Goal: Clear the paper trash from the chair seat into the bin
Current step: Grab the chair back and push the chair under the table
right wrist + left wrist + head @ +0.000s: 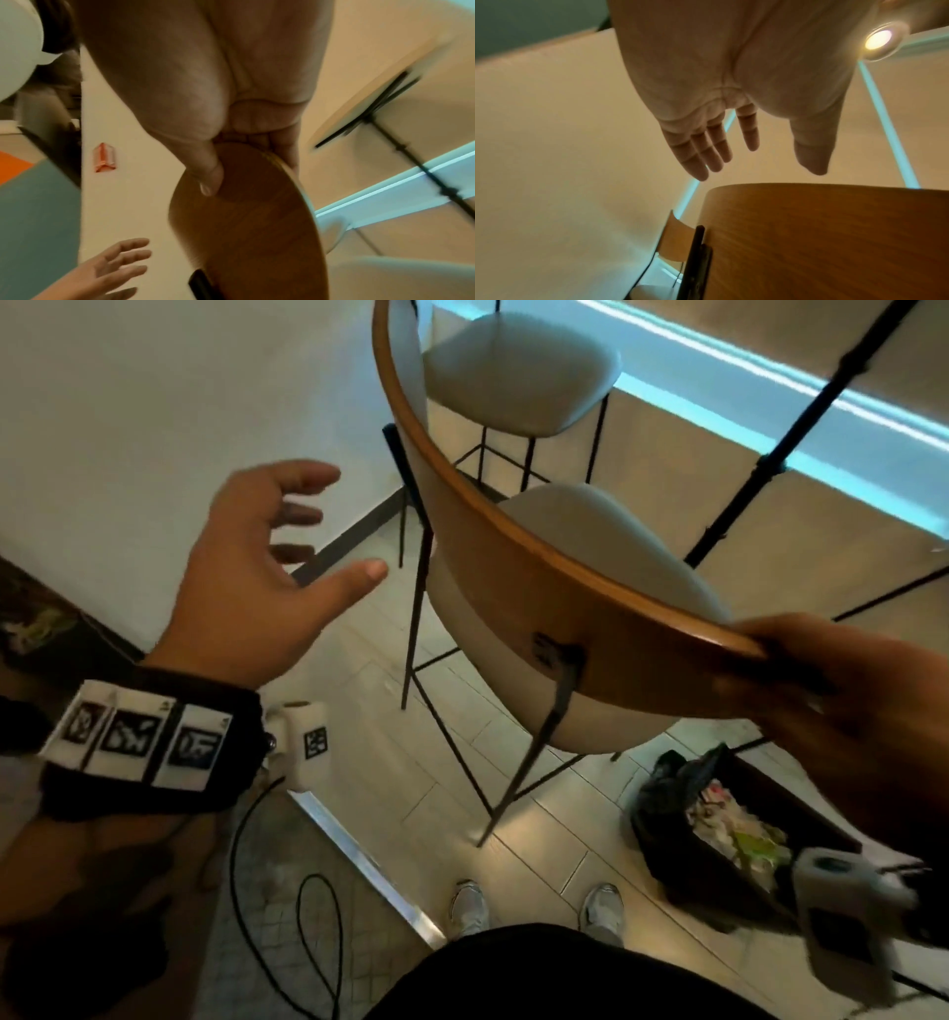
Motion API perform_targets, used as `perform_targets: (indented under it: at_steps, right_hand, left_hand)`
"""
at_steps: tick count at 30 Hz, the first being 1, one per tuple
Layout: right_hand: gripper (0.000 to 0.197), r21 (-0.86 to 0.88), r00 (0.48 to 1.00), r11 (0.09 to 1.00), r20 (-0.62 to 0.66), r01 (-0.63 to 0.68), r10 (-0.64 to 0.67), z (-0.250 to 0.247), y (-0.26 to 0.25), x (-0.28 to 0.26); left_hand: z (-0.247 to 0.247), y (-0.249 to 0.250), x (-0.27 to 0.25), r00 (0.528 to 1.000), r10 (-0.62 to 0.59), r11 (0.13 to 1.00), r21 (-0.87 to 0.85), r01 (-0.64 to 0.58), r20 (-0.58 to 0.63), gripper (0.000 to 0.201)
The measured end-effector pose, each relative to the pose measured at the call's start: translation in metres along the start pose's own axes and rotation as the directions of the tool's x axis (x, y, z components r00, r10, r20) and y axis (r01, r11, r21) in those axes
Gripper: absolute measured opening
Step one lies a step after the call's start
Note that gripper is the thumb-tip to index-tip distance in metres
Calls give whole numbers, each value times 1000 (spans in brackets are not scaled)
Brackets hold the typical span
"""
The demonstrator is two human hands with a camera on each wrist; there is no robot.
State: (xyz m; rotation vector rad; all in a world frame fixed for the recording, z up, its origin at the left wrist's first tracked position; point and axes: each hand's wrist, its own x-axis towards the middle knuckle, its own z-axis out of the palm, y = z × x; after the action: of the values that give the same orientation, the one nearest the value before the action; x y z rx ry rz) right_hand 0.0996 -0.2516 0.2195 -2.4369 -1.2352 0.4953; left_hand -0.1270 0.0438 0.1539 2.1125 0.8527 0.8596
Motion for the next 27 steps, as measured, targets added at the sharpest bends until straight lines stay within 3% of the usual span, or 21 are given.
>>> perform_targets:
  at_steps: [2,4,7,9,11,13,15,17,27]
  right_hand:
    - [36,-117,994,993,-106,-18,6,-5,53,-17]
    - [40,-224,978,971,-204,-80,33,-10,74,-32]
    - [74,-245,948,957,-308,-157,76,-10,40,-30]
    - [79,-225,952,972,-307,-63,-9,-4,7,-20]
    - [80,-230,944,973,-311,34,-107,7,-20,0]
    - [70,-309,949,950,-288,35,-128,22,-33,25]
    - [44,-374,934,927,-341,-30,-107,29,-36,45]
    - [30,-381,896,922,-430,-68,-111,31,-32,53]
    - [35,-378,844,873,-532,-306,66,15,15,70]
  left_hand:
    - [17,18,17,986,138,986,86,-146,98,87]
    - [34,33,34,947,232,939,202,-278,223,105]
    - [58,53,62,890,247,874,309,-375,382,122]
    - [71,58,83,843,278,812,357,-462,460,122]
    - [83,56,106,786,342,730,381,-568,516,108]
    - [89,53,122,744,407,664,387,-639,529,85]
    - [95,55,128,722,459,631,383,-675,517,82]
    - [101,60,125,716,496,621,375,-688,491,81]
    - [170,89,104,687,639,623,292,-726,345,60]
